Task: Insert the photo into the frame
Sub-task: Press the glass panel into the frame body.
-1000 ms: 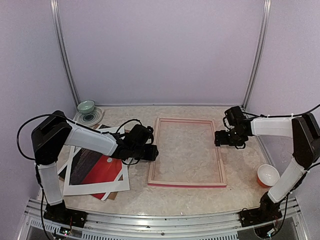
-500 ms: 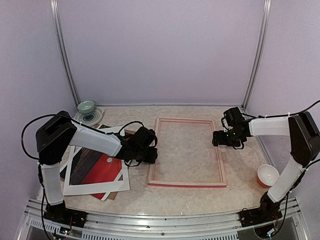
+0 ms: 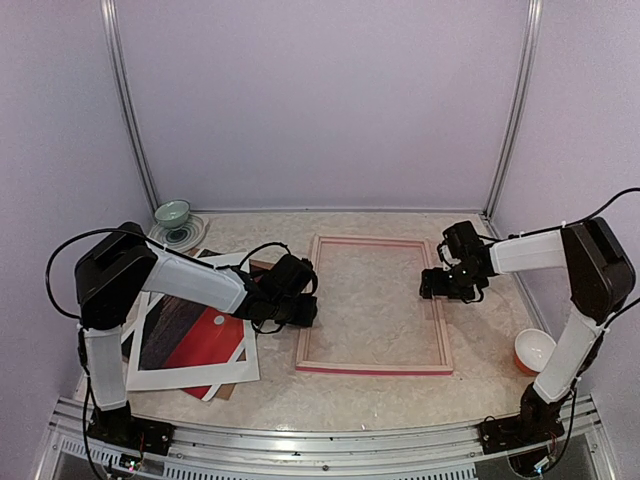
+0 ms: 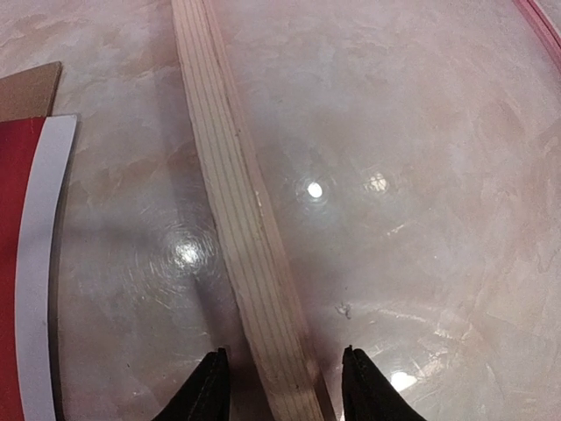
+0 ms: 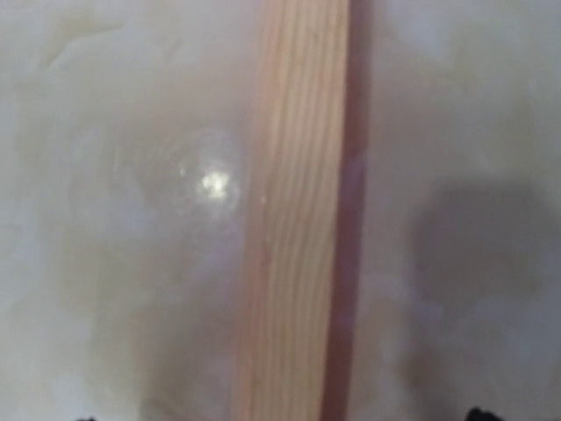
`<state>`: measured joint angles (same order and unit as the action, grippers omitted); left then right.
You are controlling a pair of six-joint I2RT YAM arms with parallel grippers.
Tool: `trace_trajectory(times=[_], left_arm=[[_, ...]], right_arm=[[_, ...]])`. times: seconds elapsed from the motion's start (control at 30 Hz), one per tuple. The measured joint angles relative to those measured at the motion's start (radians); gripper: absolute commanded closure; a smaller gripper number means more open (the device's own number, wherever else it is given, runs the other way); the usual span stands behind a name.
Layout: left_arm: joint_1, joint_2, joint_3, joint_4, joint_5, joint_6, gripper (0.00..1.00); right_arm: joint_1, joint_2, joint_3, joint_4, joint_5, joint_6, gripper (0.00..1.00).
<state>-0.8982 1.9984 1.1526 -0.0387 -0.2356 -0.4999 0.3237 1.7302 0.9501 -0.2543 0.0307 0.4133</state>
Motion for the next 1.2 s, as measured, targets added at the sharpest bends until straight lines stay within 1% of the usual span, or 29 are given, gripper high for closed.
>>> trace_trajectory(times=[0.17,0.47,0.67,0.9,1.03,1.13,1.2], left_arm=[[0.001,-0.008,-0.027,0.048,0.032,-0.003,0.55],[0.031,-0.011,-0.066,0.172,0.203,-0.050,0.54],[0.035,-0.006,-0.071,0.205,0.276,-0.076,0.54],[0.055,0.017,-0.045,0.240,0.331,-0.081,0.53],[0.090,0.018,-0.037,0.265,0.337,-0.081,0.48],[0.112,0.015,-0.038,0.269,0.330,-0.079,0.37],[0.117,0.002,-0.045,0.268,0.317,-0.077,0.31]], right_arm=[[-0.030,0.020,0.005,0.022,-0.058,0.001,0.11],[-0.055,0.071,0.053,0.074,-0.163,0.008,0.13],[-0.076,0.129,0.122,0.089,-0.189,0.019,0.13],[-0.113,0.181,0.213,0.065,-0.191,0.027,0.13],[-0.116,0.179,0.243,0.055,-0.180,0.026,0.09],[-0.116,0.152,0.244,0.020,-0.167,0.032,0.01],[-0.116,0.105,0.244,-0.015,-0.163,0.039,0.01]])
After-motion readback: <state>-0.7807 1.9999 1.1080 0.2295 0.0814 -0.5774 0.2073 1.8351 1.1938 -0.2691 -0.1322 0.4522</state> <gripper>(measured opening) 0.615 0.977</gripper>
